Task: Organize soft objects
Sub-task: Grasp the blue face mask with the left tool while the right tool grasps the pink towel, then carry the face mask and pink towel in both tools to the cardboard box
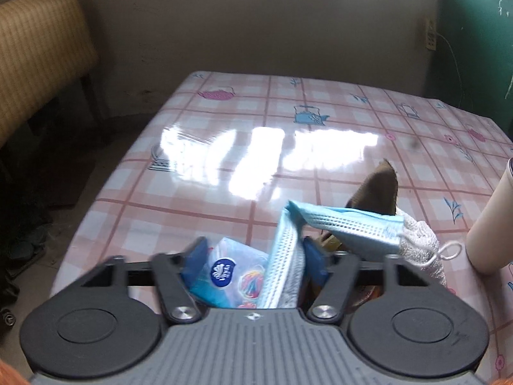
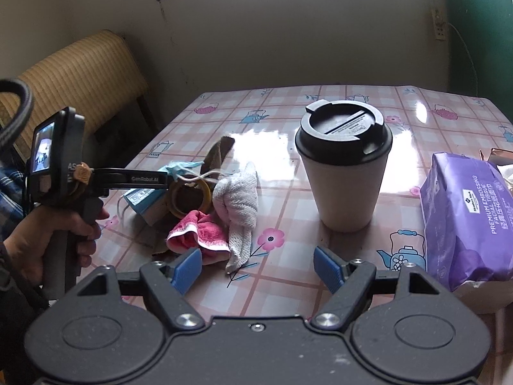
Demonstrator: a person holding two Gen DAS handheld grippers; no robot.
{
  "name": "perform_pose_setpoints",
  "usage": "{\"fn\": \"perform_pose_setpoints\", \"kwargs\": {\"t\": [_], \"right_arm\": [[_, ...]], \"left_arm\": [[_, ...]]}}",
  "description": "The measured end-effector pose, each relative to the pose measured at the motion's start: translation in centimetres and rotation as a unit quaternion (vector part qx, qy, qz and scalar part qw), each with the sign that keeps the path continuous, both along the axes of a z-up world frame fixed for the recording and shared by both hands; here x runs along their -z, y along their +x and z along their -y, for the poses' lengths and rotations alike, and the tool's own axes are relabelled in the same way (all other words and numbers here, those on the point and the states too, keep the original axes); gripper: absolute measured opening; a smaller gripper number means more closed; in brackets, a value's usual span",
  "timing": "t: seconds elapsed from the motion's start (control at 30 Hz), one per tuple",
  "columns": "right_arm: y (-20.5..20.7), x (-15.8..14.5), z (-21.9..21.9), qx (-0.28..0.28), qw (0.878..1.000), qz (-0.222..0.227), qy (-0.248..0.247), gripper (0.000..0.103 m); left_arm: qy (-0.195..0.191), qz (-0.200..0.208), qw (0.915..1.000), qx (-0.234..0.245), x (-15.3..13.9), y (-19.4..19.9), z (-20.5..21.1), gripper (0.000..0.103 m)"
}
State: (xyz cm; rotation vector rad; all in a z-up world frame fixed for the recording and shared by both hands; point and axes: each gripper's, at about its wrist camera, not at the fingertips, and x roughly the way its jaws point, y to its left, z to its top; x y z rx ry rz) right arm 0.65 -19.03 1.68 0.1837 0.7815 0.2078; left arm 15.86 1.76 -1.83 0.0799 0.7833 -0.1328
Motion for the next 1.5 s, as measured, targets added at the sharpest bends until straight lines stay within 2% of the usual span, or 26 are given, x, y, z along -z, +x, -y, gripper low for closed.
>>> {"fn": "perform_pose_setpoints", "kwargs": {"t": [0.1,0.17,0.33,0.57,0.7,0.93,0.97,1.0,1.1,1.17,1.37,1.5], "right_arm": [[0.0,-0.1,-0.1,-0.001,1.0,0.002,-0.003,0.09],[0.0,-0.1,-0.2,-0.003,1.0,0.003,-0.004,0.09],[0.5,0.2,-1.4,-0.024,1.0,-0.001,-0.008,0.09],[2.4,0.9,-5.0,-0.086,0.996,-0.006,-0.017,0.09],[4.0,1.6,-6.9,-0.111,0.994,0.003,-0.023,0.09],[7.3,3.7,-9.9,-0.129,0.991,-0.019,-0.028,0.087],[7.8,4.1,-10.1,-0.129,0.991,-0.029,-0.026,0.074],[8.2,4.5,-10.2,-0.128,0.991,-0.038,-0.025,0.054],[8.1,4.8,-10.0,-0.125,0.991,-0.036,-0.036,0.017],[7.4,3.9,-9.4,-0.116,0.992,-0.025,-0.029,0.012],[4.8,-0.7,-7.6,-0.104,0.994,0.028,-0.026,0.012],[4.1,-3.2,-6.8,-0.081,0.994,0.053,-0.044,0.012]], "left_arm": [[-0.015,0.004,0.9998,-0.013,0.0,0.1,-0.7,0.014],[-0.045,0.007,0.9987,-0.024,-0.6,-0.2,-1.5,0.013],[-0.05,0.038,0.9975,-0.034,-2.7,-2.8,-1.9,0.012],[-0.052,0.062,0.9958,-0.044,-5.3,-8.1,-3.8,0.012],[-0.055,0.061,0.9943,-0.068,-5.2,-9.6,-5.9,0.012],[-0.053,0.042,0.9944,-0.082,-4.2,-10.4,-6.6,0.012],[-0.054,0.04,0.9944,-0.082,-4.1,-10.3,-6.5,0.012],[-0.053,0.038,0.9946,-0.08,-4.0,-10.2,-6.4,0.012],[-0.053,0.037,0.9951,-0.074,-3.7,-10.4,-5.8,0.012],[-0.051,0.039,0.9956,-0.069,-3.8,-10.8,-5.6,0.012],[-0.046,0.051,0.9964,-0.051,-4.6,-11.0,-4.0,0.012],[-0.044,0.058,0.9966,-0.039,-5.4,-10.7,-2.6,0.012]]}}
